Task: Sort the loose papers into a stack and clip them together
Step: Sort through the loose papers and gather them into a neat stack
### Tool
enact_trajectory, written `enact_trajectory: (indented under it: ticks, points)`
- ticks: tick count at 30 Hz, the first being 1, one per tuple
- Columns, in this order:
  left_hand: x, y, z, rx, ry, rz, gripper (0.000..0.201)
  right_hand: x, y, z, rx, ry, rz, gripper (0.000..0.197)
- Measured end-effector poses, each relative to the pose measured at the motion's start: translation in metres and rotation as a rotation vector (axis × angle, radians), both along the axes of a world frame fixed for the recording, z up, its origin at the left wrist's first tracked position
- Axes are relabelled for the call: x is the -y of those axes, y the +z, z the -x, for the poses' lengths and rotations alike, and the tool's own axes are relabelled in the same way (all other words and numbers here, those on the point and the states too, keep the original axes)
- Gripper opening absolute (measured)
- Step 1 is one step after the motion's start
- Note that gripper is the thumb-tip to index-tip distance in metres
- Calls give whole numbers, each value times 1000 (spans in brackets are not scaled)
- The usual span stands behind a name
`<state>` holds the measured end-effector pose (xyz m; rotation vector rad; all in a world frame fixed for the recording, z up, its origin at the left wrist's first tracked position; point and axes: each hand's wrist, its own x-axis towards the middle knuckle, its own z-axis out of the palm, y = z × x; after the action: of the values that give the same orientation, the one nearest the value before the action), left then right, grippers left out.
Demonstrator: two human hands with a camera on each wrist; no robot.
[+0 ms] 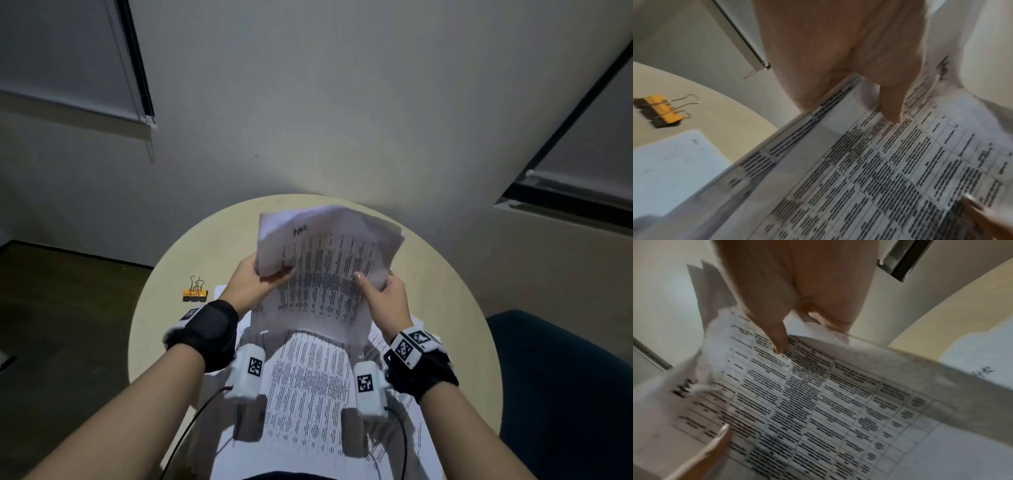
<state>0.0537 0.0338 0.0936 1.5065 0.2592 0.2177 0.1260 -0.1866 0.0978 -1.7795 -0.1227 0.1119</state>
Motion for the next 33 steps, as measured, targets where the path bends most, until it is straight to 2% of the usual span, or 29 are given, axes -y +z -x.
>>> enact_trajectory:
  ticks: [3,6,11,16,18,21,22,26,30,33]
  points:
    - [1,13,-8,59,-8,42,26,3,8,-1,39,2,-66,13]
    - [4,9,-7,55,-3,76,25,14,-1,3,10,13,-102,15]
    - [9,-19,8,-61,-58,-25,22,20,-21,14,-44,137,41,23]
    - [12,-27,15,-55,-17,-16,24,21,-26,20,-16,52,19,19]
    - [13,-37,22,-106,-52,-61,29,23,-36,30,-58,71,90,20]
    - [17,-46,33,-118,-92,-95,29,24,-42,43,-67,97,189,10]
    - [18,-46,33,-113,-87,-78,27,24,-41,45,-43,80,192,7]
    - [22,-46,30,-136,-93,-90,26,29,-36,44,-13,52,63,23]
    - [27,-55,30,-213,-139,-176,16,30,-48,44,-79,0,134,9]
    - [12,-63,34,-256,14,-214,18,31,-53,40,-155,-139,-7,13]
